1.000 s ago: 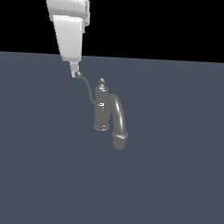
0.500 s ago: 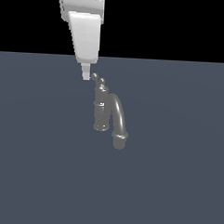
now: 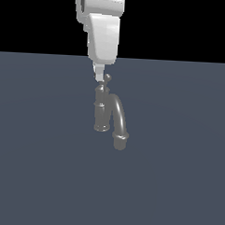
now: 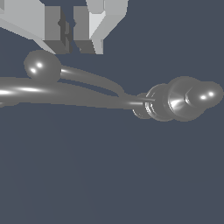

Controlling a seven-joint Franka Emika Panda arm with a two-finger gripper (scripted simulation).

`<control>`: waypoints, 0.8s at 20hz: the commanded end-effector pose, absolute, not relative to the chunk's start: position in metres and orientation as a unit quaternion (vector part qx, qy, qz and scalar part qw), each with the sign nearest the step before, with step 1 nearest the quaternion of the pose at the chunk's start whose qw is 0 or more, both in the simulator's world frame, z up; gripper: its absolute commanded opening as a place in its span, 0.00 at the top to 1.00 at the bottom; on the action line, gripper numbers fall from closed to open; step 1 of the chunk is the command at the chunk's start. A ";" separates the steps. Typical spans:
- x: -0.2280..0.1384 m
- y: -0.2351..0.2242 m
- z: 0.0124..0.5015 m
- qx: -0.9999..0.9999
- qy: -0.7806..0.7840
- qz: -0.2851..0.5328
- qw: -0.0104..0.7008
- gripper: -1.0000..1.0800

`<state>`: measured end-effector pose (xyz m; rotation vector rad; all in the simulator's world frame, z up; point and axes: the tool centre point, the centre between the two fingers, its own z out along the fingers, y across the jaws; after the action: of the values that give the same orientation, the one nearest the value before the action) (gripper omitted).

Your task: Turn on the faucet by rotating a designated handle.

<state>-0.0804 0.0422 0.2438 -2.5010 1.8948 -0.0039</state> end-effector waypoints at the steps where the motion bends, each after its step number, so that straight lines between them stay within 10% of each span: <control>1: -0.076 0.016 0.243 -0.790 0.613 -0.001 0.001 1.00; 16: -0.056 -0.023 0.244 -0.797 0.604 -0.001 0.002 1.00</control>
<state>-0.0596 -0.0158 0.2438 -2.5096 1.8836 -0.0007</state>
